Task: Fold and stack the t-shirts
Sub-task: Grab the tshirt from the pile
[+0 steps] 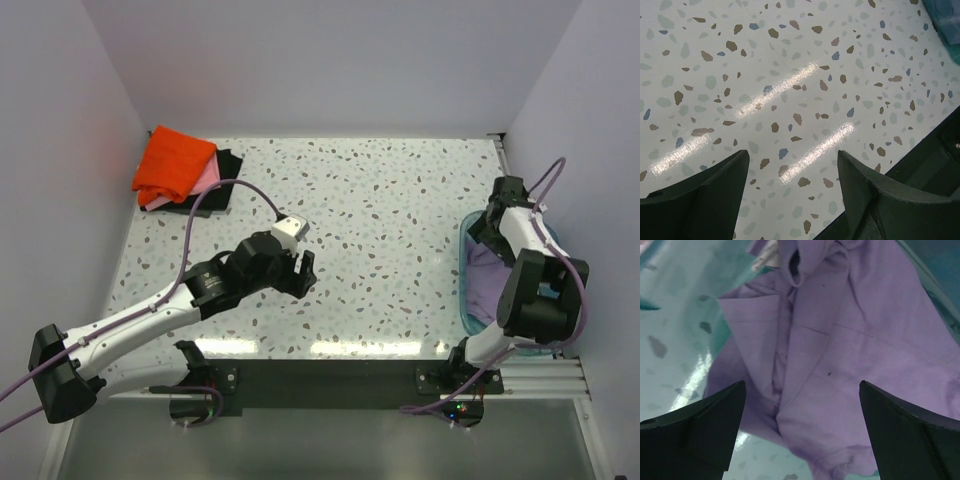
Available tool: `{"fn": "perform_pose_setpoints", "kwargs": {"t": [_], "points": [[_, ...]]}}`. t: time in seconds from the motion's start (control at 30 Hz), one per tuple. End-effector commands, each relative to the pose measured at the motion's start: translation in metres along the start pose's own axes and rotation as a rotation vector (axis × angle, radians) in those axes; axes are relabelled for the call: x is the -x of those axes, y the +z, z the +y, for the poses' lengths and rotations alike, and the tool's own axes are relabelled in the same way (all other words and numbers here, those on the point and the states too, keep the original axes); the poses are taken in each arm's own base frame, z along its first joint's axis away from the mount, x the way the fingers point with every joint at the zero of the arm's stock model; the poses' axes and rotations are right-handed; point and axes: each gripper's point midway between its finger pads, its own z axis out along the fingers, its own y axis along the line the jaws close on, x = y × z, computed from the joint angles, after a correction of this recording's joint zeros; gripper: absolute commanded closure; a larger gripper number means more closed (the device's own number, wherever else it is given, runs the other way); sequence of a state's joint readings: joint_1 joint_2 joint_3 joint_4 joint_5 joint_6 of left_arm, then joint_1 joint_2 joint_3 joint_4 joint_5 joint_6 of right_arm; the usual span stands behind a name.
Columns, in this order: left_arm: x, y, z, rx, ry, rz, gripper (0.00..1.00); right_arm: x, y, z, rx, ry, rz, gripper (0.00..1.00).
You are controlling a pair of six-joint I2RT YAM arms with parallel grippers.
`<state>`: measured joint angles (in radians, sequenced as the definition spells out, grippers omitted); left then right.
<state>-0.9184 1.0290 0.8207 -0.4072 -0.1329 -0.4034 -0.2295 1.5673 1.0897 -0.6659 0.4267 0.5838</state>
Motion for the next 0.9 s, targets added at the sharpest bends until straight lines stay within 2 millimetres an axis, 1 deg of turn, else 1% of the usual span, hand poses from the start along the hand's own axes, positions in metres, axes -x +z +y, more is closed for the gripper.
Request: {"fn": "perform_pose_setpoints", "kwargs": {"t": [0.0, 0.07, 0.17, 0.23, 0.27, 0.3, 0.33, 0.37, 0.4, 0.43, 0.5, 0.53, 0.57, 0.6, 0.63, 0.7, 0.73, 0.8, 0.83, 0.87], "points": [[0.011, -0.006, -0.006, -0.031, 0.004, -0.034, 0.24, 0.001, 0.022, 0.002, 0.007, 0.094, -0.007, 0.01], [0.008, -0.004, -0.006, -0.033, 0.003, -0.026, 0.24, -0.009, 0.035, 0.001, -0.012, 0.099, 0.022, 0.01], [0.007, -0.003, -0.006, -0.035, 0.006, -0.02, 0.24, -0.019, 0.045, 0.003, -0.016, 0.1, 0.049, 0.01], [0.006, -0.002, -0.005, -0.03, 0.007, -0.018, 0.24, -0.028, 0.05, 0.001, -0.023, 0.091, 0.066, 0.05], [0.005, -0.001, -0.005, -0.028, 0.009, -0.016, 0.24, -0.029, 0.052, 0.002, -0.02, 0.093, 0.062, 0.08], [0.005, -0.001, -0.004, -0.024, 0.009, -0.016, 0.23, -0.031, 0.053, 0.001, -0.019, 0.09, 0.066, 0.19], [0.005, 0.0, -0.004, -0.024, 0.01, -0.014, 0.24, -0.036, 0.054, 0.0, -0.019, 0.087, 0.072, 0.27], [0.004, 0.0, -0.004, -0.023, 0.01, -0.013, 0.24, -0.035, 0.054, 0.0, -0.017, 0.086, 0.067, 0.38], [0.005, 0.001, -0.005, -0.025, 0.01, -0.01, 0.24, -0.034, 0.052, -0.001, -0.017, 0.088, 0.06, 0.5], [0.006, 0.001, -0.005, -0.027, 0.009, -0.01, 0.24, -0.031, 0.05, -0.002, -0.019, 0.09, 0.052, 0.78], [0.007, 0.001, -0.006, -0.028, 0.008, -0.013, 0.24, -0.026, 0.041, -0.006, -0.027, 0.081, 0.047, 0.95], [0.009, 0.001, -0.007, -0.03, 0.008, -0.017, 0.24, -0.011, 0.029, -0.004, -0.006, 0.091, 0.01, 1.0], [0.009, 0.001, -0.007, -0.03, 0.007, -0.018, 0.24, -0.007, 0.021, -0.009, -0.02, 0.081, 0.004, 1.0], [0.012, 0.0, -0.007, -0.029, 0.007, -0.025, 0.24, 0.002, 0.012, -0.01, -0.014, 0.085, -0.019, 1.0], [0.015, -0.001, -0.008, -0.029, 0.006, -0.03, 0.24, 0.02, -0.008, -0.014, -0.006, 0.092, -0.065, 1.0], [0.017, -0.002, -0.008, -0.03, 0.004, -0.035, 0.24, 0.04, -0.033, -0.018, 0.014, 0.105, -0.119, 1.0], [0.019, -0.003, -0.009, -0.03, 0.003, -0.041, 0.24, 0.064, -0.061, -0.019, 0.055, 0.136, -0.191, 1.0], [0.025, -0.004, -0.009, -0.028, 0.0, -0.053, 0.24, 0.079, -0.088, -0.024, 0.085, 0.136, -0.235, 1.0], [0.027, -0.005, -0.009, -0.025, -0.001, -0.059, 0.24, 0.097, -0.111, -0.022, 0.126, 0.157, -0.286, 1.0], [0.029, -0.005, -0.008, -0.015, -0.001, -0.064, 0.24, 0.104, -0.13, -0.024, 0.16, 0.154, -0.315, 1.0]]}}
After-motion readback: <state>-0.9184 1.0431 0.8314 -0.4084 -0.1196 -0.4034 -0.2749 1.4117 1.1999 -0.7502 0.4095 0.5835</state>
